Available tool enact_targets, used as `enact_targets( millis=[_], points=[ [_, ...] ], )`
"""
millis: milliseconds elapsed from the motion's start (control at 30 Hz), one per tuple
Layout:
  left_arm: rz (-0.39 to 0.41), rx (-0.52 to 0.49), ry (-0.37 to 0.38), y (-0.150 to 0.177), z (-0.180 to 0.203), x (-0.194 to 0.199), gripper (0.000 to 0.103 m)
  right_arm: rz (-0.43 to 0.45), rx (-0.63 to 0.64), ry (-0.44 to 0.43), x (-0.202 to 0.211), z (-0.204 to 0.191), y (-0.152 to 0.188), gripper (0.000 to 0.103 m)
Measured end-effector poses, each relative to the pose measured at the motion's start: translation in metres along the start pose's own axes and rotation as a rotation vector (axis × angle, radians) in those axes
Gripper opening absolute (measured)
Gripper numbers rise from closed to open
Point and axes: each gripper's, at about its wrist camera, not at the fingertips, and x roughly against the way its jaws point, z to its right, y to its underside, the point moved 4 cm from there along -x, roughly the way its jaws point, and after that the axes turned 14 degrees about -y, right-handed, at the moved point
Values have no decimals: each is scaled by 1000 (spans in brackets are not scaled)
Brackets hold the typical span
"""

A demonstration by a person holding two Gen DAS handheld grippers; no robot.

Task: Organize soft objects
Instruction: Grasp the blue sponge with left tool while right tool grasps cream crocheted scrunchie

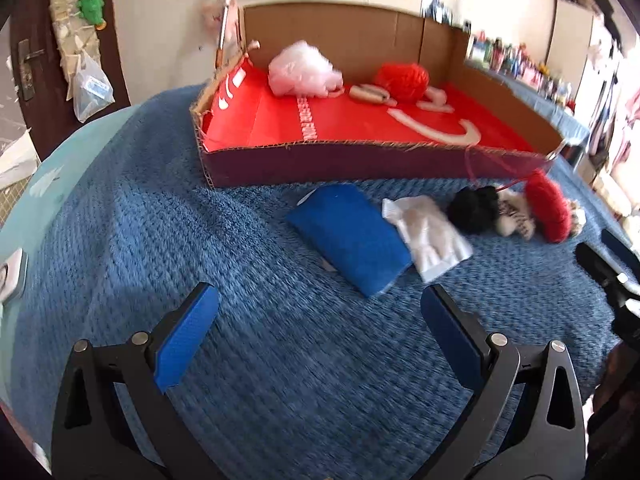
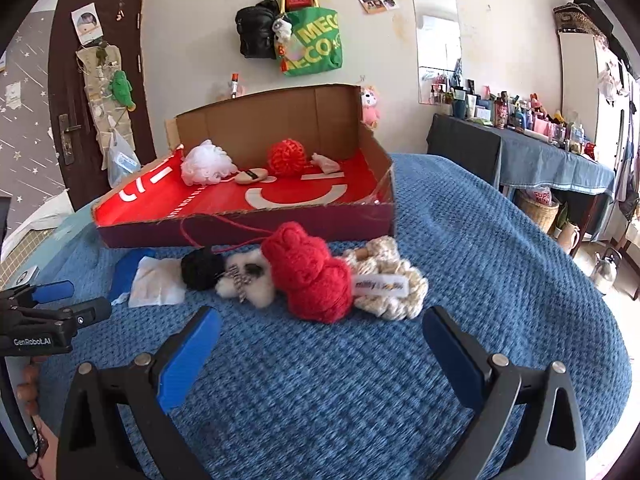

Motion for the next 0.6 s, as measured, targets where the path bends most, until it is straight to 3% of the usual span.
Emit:
enact_targets(
  millis=[233, 300, 600],
  points=[
    [-69, -104, -12, -12, 6, -25, 103, -28, -14, 28, -5, 15, -20, 103],
    [-79, -105, 13, -15, 1, -28, 103, -39, -30, 31, -5, 22, -26, 103],
    [-85, -82, -43, -16, -40, -27, 103, -98, -65, 33, -10, 52, -28, 103]
  ],
)
